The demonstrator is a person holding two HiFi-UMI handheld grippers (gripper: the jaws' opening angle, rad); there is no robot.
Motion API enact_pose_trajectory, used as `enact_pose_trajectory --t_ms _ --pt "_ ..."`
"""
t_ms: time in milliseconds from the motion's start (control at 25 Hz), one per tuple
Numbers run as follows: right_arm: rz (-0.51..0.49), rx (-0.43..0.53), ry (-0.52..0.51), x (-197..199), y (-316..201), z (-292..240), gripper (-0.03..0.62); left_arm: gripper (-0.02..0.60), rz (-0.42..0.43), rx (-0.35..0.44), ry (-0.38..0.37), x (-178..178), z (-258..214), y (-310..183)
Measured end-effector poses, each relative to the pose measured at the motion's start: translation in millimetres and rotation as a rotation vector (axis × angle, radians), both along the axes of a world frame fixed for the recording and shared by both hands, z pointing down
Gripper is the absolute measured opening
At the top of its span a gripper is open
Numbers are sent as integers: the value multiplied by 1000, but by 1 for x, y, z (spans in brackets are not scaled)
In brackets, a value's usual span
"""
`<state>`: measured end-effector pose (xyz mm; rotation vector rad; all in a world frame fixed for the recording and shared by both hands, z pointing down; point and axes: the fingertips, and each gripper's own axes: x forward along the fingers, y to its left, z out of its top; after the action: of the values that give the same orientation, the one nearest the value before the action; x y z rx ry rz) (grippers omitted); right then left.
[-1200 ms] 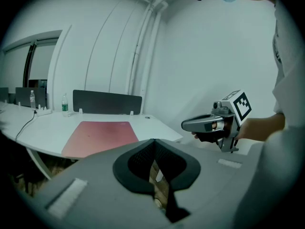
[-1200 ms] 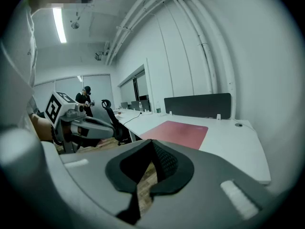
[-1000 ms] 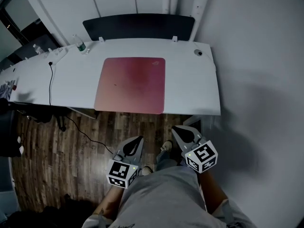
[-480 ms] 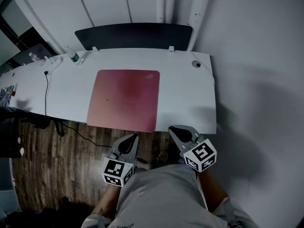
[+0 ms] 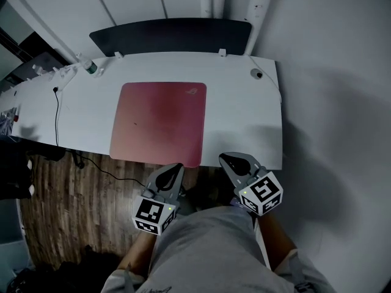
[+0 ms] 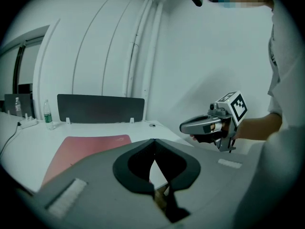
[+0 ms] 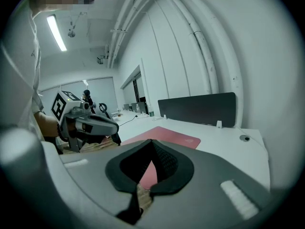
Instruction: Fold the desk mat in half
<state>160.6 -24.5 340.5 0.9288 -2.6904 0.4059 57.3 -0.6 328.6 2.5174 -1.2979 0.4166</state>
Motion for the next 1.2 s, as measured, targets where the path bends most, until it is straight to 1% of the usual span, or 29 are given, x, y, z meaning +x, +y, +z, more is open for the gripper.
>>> enact_pose_trajectory --t_ms 320,440,560,720,960,1120,1200 --pt "43 -49 7 -9 -2 16 7 20 95 -54 -9 -4 21 -13" --pt "64 -66 17 -11 -4 27 6 20 124 -71 -25 -6 34 -16" --pt "83 -79 18 -11 -4 38 7 20 157 -66 -46 -2 48 -18" --pt "97 -120 28 -7 4 54 7 20 199 -99 -63 6 69 -11" --pt "108 -164 27 -7 8 85 8 26 249 -107 -156 12 110 -12" --pt "117 -190 14 -5 7 99 7 35 277 -131 -211 16 137 -14" --pt "120 -199 16 -4 5 105 8 45 291 -147 -253 16 153 -15"
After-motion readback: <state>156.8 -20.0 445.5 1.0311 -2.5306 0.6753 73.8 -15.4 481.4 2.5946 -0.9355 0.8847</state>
